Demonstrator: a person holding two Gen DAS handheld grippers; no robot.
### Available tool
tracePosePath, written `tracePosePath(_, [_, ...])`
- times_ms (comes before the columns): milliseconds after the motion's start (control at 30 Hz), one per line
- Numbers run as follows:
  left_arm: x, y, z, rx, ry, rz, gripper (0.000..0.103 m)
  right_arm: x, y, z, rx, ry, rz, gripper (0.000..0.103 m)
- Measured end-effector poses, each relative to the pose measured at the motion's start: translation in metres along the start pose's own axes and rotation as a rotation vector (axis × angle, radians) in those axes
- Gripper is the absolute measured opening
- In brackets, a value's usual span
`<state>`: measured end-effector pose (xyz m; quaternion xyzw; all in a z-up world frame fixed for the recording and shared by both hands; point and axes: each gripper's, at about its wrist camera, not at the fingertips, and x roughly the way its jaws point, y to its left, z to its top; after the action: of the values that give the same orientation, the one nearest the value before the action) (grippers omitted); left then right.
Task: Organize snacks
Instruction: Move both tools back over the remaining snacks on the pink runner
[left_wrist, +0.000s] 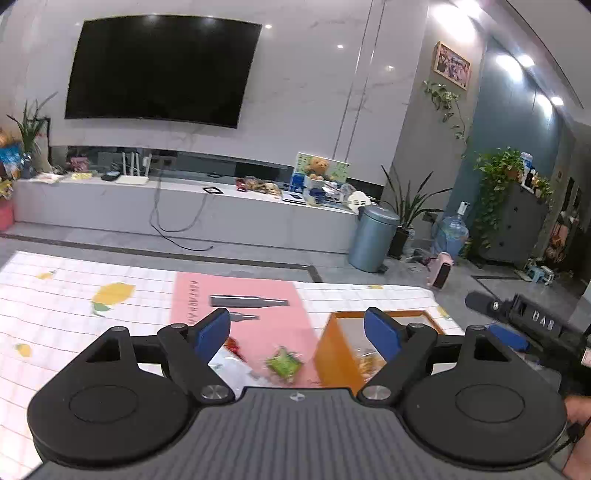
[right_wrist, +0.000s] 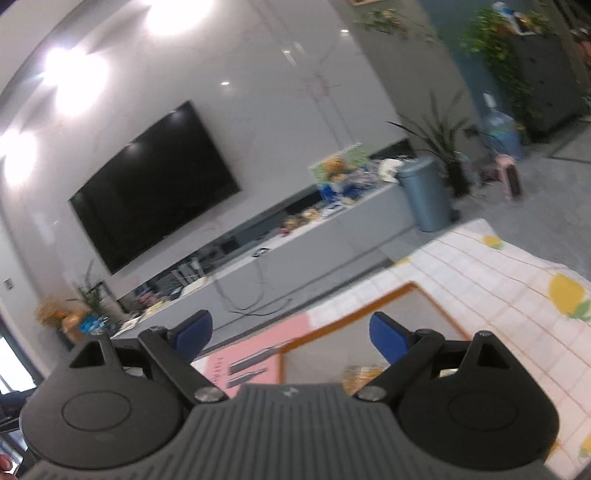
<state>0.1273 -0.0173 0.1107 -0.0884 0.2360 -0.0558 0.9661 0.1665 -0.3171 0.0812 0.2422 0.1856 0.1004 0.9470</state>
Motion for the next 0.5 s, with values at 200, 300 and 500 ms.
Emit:
tracePosePath(200, [-0.017,0.014,-0.009,0.003,-0.002,0.037,0.096,0.001,0.046,-0.015,-0.092,0.041,0.096,0.091])
tracePosePath(300, [-0.019,0.027,-0.012,-0.032,0.034,0.074,0.095,0.003,0.065,-0.025,-0.131,0.071,0.142,0.087])
tracePosePath(500, [-0.020,0.054,-0.026,-0.079,0.055,0.121,0.094,0.018,0.094,-0.053,-0.226,0.149,0.173,0.076])
